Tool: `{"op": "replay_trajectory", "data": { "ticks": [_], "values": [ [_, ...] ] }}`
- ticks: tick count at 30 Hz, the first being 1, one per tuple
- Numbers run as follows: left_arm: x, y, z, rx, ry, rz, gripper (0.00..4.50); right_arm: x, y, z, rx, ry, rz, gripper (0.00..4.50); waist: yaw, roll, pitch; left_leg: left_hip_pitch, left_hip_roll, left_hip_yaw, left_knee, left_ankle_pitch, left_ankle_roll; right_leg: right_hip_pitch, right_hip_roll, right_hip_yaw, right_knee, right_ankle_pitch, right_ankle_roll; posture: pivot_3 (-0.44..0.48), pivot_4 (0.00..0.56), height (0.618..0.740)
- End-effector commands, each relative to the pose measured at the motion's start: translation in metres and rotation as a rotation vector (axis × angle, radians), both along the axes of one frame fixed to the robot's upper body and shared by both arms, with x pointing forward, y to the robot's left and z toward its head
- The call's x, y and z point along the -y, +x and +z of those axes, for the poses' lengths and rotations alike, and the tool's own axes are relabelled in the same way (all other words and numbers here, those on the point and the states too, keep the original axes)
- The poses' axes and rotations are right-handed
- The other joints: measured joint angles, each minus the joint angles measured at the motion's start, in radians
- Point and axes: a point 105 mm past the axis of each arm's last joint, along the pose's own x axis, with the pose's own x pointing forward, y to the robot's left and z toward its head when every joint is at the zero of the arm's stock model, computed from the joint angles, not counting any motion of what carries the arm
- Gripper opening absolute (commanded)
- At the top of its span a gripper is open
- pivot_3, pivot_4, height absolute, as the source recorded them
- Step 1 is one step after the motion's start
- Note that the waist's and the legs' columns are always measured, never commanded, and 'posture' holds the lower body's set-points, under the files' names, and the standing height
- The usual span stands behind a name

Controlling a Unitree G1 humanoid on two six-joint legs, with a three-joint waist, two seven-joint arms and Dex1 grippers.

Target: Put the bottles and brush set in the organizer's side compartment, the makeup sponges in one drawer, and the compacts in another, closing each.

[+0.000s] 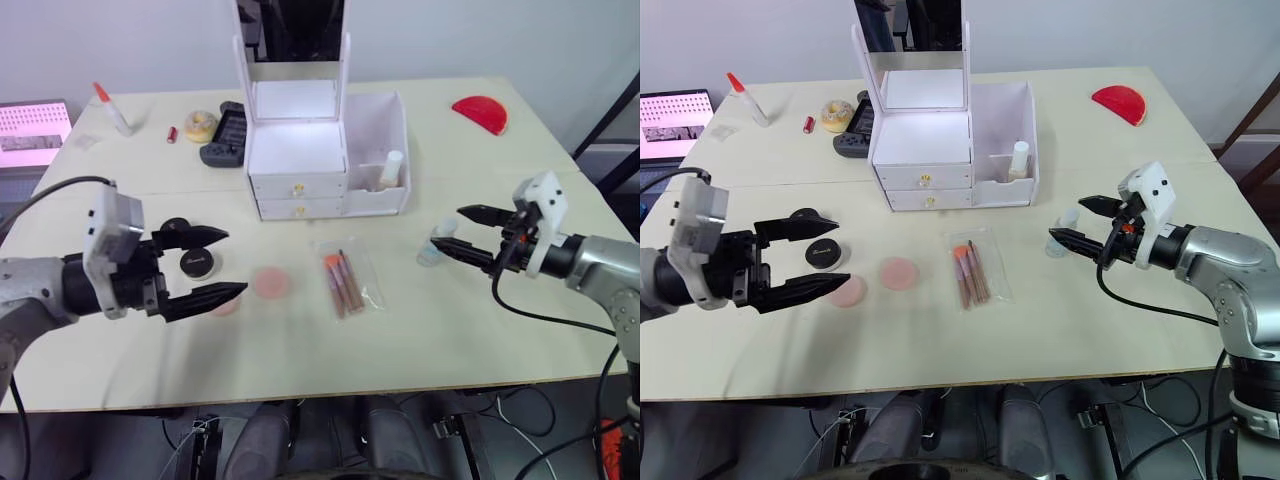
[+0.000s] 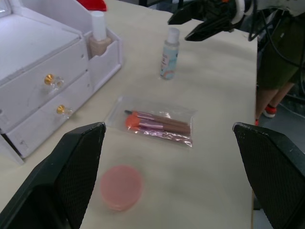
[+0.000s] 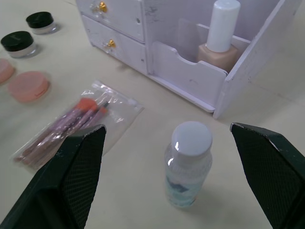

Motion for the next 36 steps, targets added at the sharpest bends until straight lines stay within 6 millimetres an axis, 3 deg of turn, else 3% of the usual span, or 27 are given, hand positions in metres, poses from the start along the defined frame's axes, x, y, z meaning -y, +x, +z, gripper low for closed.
{"op": "replay_trajectory", "data": {
  "ticks": [1, 33, 36],
  "values": [
    [0.002, -0.002, 0.006, 0.038, 0.013, -0.006, 4.5, -0.002, 0.005, 0.006, 0.026, 0.0, -0.002, 4.42, 0.002, 0.0, 0.0, 0.0, 0.0, 0.0, 0.0, 0.0, 0.0, 0.0, 0.0, 0.0, 0.0, 0.0, 0.0, 0.0, 0.15, 0.738],
    [0.001, -0.004, 0.006, 0.054, 0.013, 0.014, 4.5, 0.011, 0.018, -0.009, -0.036, 0.009, -0.068, 4.42, 0.012, 0.0, 0.0, 0.0, 0.0, 0.0, 0.0, 0.0, 0.0, 0.0, 0.001, 0.0, 0.0, 0.0, 0.0, 0.0, 0.15, 0.738],
    [0.001, -0.003, 0.006, 0.053, 0.012, 0.015, 4.5, 0.01, 0.017, -0.008, -0.032, 0.018, -0.06, 3.16, 0.012, 0.0, 0.0, 0.0, 0.0, 0.0, 0.0, 0.0, 0.0, 0.0, 0.001, 0.0, 0.0, 0.0, 0.0, 0.0, 0.15, 0.738]
  ]
}}
